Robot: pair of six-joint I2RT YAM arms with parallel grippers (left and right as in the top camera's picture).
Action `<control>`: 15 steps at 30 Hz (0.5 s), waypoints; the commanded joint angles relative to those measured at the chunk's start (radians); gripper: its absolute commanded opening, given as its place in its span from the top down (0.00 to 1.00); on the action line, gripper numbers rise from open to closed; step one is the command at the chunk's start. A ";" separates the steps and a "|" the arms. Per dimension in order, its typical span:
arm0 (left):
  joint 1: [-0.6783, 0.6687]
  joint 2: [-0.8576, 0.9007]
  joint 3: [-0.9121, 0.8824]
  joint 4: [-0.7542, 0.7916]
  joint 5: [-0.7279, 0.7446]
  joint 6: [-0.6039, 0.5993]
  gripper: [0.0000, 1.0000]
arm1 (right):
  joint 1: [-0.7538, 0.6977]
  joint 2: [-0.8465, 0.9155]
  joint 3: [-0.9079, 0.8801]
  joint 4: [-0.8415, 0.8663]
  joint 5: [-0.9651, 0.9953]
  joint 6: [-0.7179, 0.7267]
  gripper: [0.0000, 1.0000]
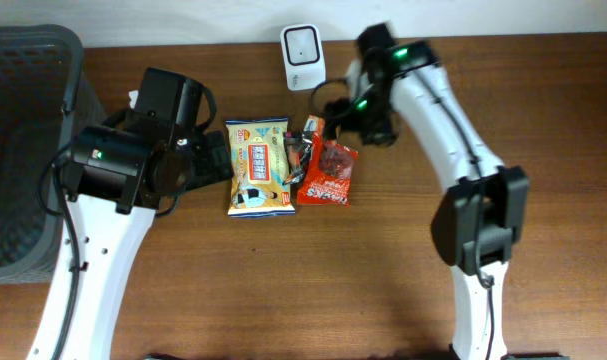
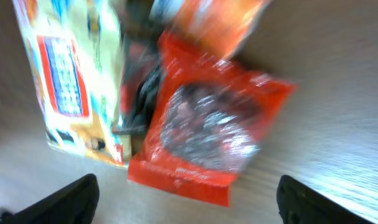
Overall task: Scan the item barcode
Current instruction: 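Move the right gripper back toward the red snack bag, then grasp the red snack bag with the right gripper and pull it right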
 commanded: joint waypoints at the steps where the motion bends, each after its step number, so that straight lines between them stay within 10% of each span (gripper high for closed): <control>1: 0.001 -0.006 0.005 0.002 0.000 0.009 0.01 | 0.097 0.024 -0.092 0.043 0.178 0.117 0.07; 15: 0.001 -0.006 0.005 0.002 -0.001 0.009 0.01 | 0.323 0.024 -0.229 0.131 0.575 0.412 0.35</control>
